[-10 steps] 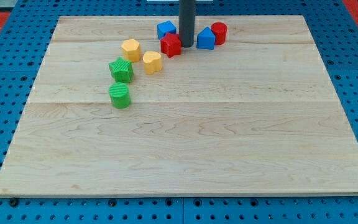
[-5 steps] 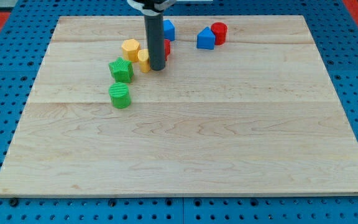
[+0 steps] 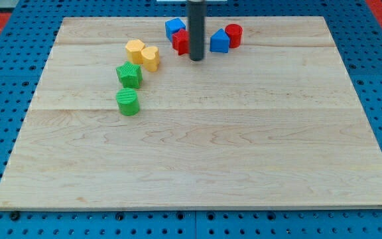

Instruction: Slightly push the group of red and blue blocks to the top center of the board

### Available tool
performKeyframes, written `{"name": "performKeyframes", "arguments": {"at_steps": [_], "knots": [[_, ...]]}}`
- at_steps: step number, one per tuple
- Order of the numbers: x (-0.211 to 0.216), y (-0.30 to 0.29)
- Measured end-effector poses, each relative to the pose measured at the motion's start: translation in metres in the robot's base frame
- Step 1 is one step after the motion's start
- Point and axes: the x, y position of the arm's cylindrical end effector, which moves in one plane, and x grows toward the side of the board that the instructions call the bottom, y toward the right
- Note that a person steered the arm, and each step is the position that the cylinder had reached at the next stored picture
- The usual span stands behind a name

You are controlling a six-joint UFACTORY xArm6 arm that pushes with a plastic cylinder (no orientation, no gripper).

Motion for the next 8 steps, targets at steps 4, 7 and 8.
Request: {"name": "performKeyframes", "arguments": {"at_steps": [4,7,8], "knots": [[-0.073,0.032],[-0.036,0.038],[-0.051,0.005]]}}
